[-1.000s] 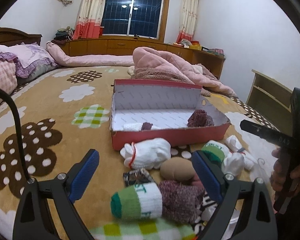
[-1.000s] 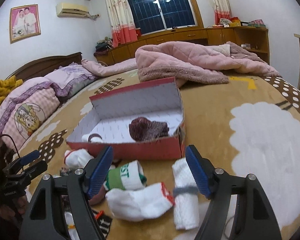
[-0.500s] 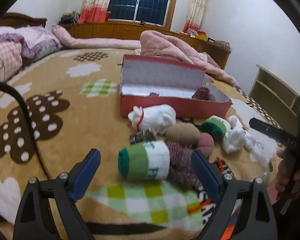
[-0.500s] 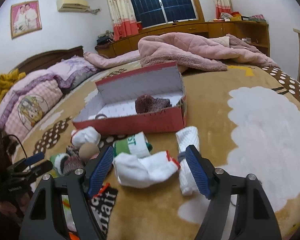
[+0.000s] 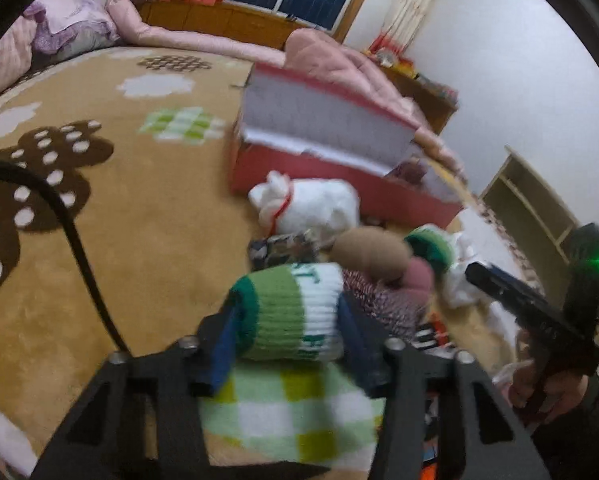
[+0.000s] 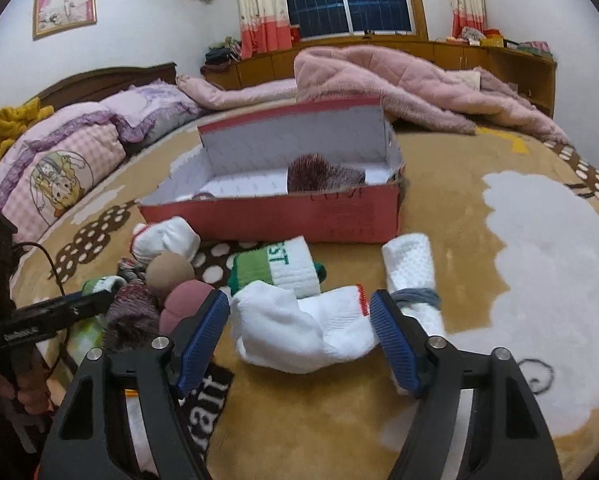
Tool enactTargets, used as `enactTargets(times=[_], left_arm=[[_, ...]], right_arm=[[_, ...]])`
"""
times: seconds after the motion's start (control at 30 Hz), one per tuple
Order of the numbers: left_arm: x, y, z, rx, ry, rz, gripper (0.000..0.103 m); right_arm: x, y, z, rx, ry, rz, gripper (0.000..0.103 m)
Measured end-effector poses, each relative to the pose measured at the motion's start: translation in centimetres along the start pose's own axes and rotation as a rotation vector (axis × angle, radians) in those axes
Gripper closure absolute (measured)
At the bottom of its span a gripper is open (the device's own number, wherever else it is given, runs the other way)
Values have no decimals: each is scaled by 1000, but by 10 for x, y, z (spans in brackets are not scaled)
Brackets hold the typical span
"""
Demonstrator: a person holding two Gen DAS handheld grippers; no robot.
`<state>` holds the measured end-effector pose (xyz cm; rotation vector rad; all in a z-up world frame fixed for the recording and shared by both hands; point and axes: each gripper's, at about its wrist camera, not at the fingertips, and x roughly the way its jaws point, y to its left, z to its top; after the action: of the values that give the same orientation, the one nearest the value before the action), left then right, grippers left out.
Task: Organize soft objects
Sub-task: 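Grasp the green-and-white FIRST sock with the left tool while the right tool grasps the white socks, then carry both socks into the shoebox and open both tools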
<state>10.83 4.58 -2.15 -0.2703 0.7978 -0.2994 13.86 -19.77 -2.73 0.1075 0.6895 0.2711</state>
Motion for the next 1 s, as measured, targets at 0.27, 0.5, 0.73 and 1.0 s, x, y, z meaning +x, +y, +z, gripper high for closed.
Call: enactTargets(times=[0.27, 0.5, 0.73, 1.0], left_arm=[[-22, -3, 1, 10, -80, -21, 76], [-55, -17, 8, 46, -192, -73, 76], [-69, -17, 12, 40, -255, -56, 76], [-81, -24, 13, 62, -308, -102, 76]], right_arm=[[0, 0, 2, 11, 3, 64, 93], [-37, -9, 17, 67, -103, 135, 92], [-62, -9, 25, 69, -193, 192, 92], [-71, -1, 27, 42, -213, 223, 92]])
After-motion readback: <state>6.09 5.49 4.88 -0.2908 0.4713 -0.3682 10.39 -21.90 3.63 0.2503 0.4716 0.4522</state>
